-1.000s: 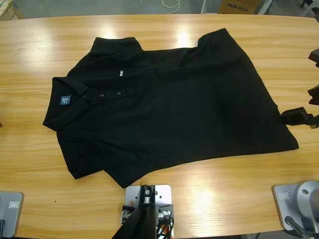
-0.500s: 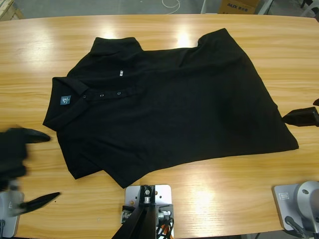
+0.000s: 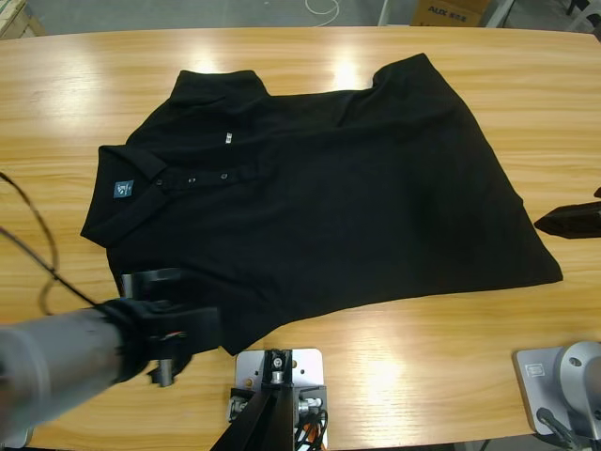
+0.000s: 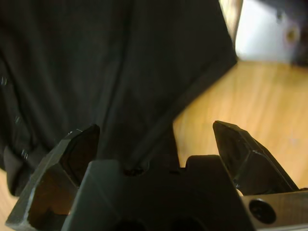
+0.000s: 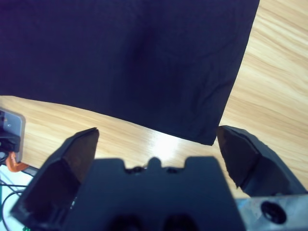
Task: Fold clothes
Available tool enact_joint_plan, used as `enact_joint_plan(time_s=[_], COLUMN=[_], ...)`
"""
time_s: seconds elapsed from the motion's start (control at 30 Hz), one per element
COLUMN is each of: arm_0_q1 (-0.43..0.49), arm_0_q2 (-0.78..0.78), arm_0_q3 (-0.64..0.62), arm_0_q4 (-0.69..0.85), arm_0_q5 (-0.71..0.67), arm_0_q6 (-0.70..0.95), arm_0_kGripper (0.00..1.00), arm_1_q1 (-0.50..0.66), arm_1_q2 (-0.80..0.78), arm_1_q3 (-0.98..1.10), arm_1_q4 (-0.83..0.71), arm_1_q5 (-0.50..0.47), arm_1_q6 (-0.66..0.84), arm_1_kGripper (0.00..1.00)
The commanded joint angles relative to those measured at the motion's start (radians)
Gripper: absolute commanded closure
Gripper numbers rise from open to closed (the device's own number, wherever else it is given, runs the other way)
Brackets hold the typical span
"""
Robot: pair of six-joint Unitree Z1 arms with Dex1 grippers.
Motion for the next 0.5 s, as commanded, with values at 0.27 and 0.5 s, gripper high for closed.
enact_joint_plan(time_s=[0.27,0.5], arm_0_q1=[-0.021,-0.021], arm_0_q2=[0.180,0.196], arm_0_q3=[0.127,0.135], arm_0_q4=[-0.199,-0.211], arm_0_q5=[0.032,0.043], arm_0_q6=[0.009,0.009], arm_0_kGripper=[0.220,0.576], arm_1_q1=[0.014,0.014], arm_1_q2=[0.006,0.008], arm_1_q3=[0.041,0.046], arm_1_q4=[-0.022,-0.028], arm_1_q5=[0.008,0.011], arm_1_q6=[0.018,0.018], arm_1_kGripper=[0.004,0.004])
